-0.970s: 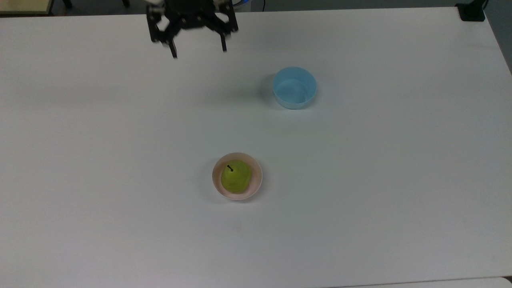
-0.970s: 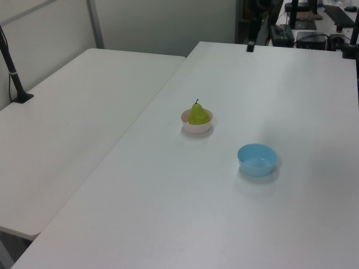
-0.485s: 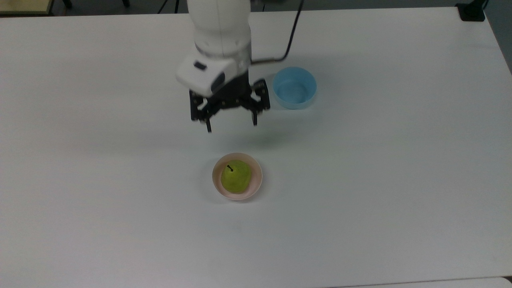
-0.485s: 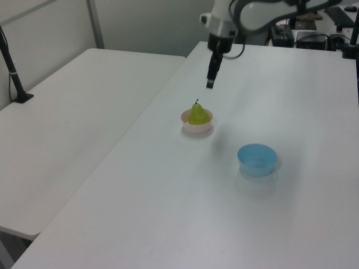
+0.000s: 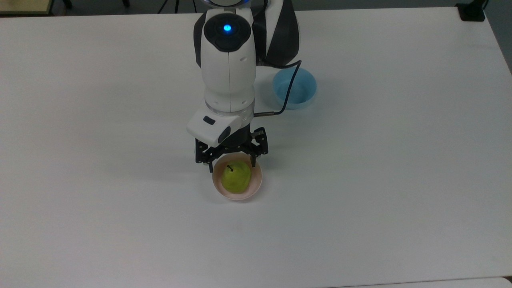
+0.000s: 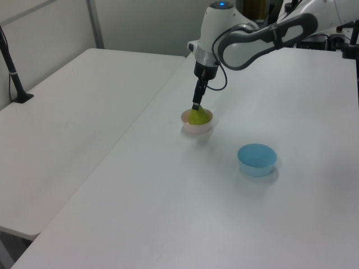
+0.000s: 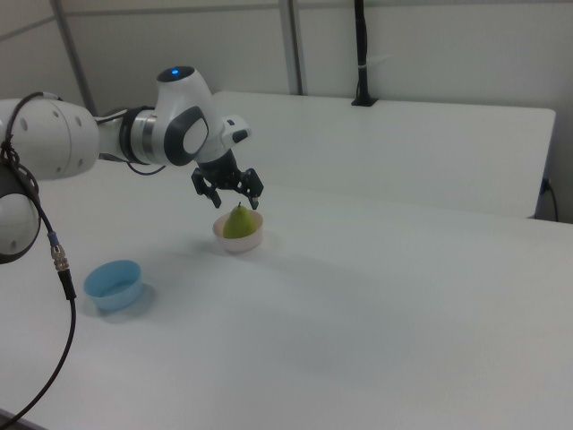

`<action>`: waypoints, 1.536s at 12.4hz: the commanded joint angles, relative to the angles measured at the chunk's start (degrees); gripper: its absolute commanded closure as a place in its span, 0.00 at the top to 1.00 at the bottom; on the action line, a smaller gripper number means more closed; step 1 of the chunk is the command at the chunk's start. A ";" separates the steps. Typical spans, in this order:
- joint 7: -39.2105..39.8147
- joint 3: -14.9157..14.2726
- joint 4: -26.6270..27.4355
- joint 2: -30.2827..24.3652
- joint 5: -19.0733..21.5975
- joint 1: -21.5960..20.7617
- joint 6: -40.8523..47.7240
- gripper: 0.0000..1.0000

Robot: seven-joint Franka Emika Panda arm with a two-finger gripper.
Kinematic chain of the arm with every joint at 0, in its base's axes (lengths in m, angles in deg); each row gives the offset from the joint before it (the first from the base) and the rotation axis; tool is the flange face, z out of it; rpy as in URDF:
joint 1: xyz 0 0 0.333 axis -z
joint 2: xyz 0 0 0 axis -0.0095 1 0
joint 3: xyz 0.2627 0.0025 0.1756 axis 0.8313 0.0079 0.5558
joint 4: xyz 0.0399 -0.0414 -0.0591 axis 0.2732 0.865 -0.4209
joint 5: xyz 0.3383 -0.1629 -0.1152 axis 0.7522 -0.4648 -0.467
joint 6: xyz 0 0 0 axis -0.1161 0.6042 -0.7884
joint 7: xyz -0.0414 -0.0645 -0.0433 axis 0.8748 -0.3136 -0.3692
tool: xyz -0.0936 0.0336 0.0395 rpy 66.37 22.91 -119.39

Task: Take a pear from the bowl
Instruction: 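Lower the open gripper down around the green pear in the pink bowl, then close the gripper on the green pear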

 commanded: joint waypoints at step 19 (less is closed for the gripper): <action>-3.45 -1.40 -1.62 1.80 -6.32 -2.70 0.83 0.18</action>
